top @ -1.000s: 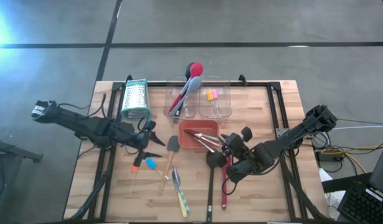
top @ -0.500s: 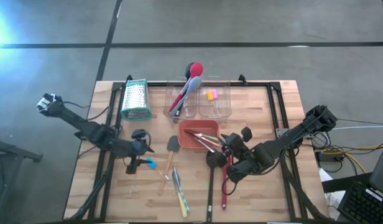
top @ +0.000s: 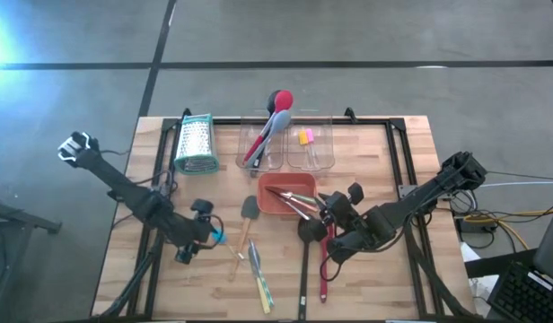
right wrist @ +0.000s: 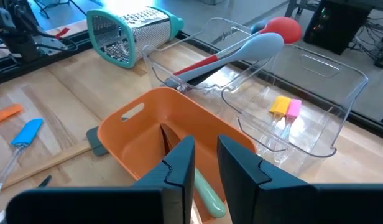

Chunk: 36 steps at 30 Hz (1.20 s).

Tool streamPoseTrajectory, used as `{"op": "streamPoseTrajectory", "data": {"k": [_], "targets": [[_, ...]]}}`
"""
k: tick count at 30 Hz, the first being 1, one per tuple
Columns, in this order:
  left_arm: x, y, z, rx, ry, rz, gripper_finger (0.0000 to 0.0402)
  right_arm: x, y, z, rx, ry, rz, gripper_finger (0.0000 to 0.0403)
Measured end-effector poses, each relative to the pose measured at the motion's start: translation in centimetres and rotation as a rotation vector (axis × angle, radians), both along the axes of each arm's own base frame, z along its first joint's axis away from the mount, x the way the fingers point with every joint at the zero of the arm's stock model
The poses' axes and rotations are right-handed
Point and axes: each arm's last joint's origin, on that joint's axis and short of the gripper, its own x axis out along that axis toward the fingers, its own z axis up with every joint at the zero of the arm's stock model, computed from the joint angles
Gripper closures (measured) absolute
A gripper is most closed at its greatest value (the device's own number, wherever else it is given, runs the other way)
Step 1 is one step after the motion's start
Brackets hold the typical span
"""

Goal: Pick & Place Kitchen Items
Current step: Put the blue spatula into the right transparent bin

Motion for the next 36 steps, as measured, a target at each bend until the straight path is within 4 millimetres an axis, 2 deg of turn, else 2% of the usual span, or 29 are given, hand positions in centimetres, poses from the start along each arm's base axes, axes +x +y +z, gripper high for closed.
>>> {"op": "streamPoseTrajectory", "data": {"k": [8, 16, 28, 36], "targets": [[1.0, -0.6, -2.3, 0.173, 0.076, -0.099, 0.0179, 0.0, 0.0, 0.0, 0.000, 0.000, 0.000, 0.0333], [2.2, -0.8, -4.5, 0.277, 0.157, -0.076, 0.0179, 0.0, 0.0, 0.0, 0.003, -0.004, 0.000, 0.0322], [3.3, -0.4, -6.6, 0.323, 0.254, -0.042, 0.0179, -0.1, 0.0, -0.3, 0.001, 0.000, -0.001, 0.0335], [4.1, -0.4, -7.4, 0.267, 0.296, -0.066, 0.0179, 0.0, 0.0, -0.3, 0.001, -0.001, -0.001, 0.0338]]}}
